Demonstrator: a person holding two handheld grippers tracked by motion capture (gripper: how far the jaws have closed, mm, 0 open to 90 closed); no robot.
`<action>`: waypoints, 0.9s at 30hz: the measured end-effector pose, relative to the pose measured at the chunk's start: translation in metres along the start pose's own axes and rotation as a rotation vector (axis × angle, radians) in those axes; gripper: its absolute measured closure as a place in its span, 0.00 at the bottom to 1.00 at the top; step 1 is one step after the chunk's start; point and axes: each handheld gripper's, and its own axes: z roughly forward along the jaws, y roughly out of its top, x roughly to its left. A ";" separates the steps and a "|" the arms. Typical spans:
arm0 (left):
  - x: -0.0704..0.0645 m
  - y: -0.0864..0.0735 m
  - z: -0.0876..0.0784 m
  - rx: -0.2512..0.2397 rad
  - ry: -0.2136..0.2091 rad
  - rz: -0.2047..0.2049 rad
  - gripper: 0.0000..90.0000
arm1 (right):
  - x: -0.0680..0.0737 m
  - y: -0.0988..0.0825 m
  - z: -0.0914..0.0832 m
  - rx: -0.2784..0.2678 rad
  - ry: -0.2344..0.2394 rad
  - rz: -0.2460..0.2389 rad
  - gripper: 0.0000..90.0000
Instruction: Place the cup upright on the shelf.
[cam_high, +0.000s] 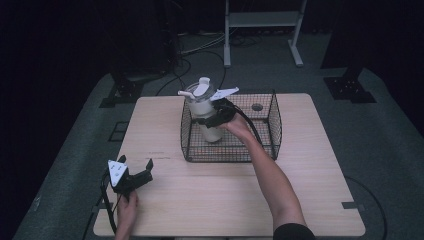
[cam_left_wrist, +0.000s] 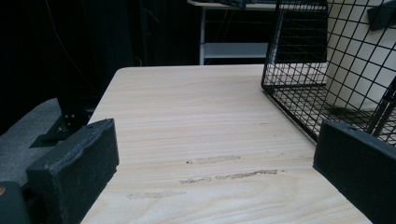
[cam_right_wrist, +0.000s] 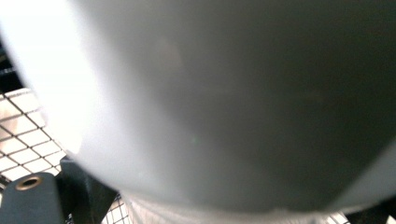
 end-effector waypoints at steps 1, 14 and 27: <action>0.000 0.000 0.000 0.000 -0.001 0.004 0.00 | 0.000 0.000 0.002 0.003 0.000 -0.006 0.10; 0.000 0.000 -0.001 0.003 -0.005 0.013 0.00 | 0.003 -0.008 0.008 0.005 0.029 -0.057 0.10; -0.001 0.000 -0.001 0.004 -0.006 0.016 0.00 | 0.003 -0.012 0.002 0.017 0.035 -0.070 0.10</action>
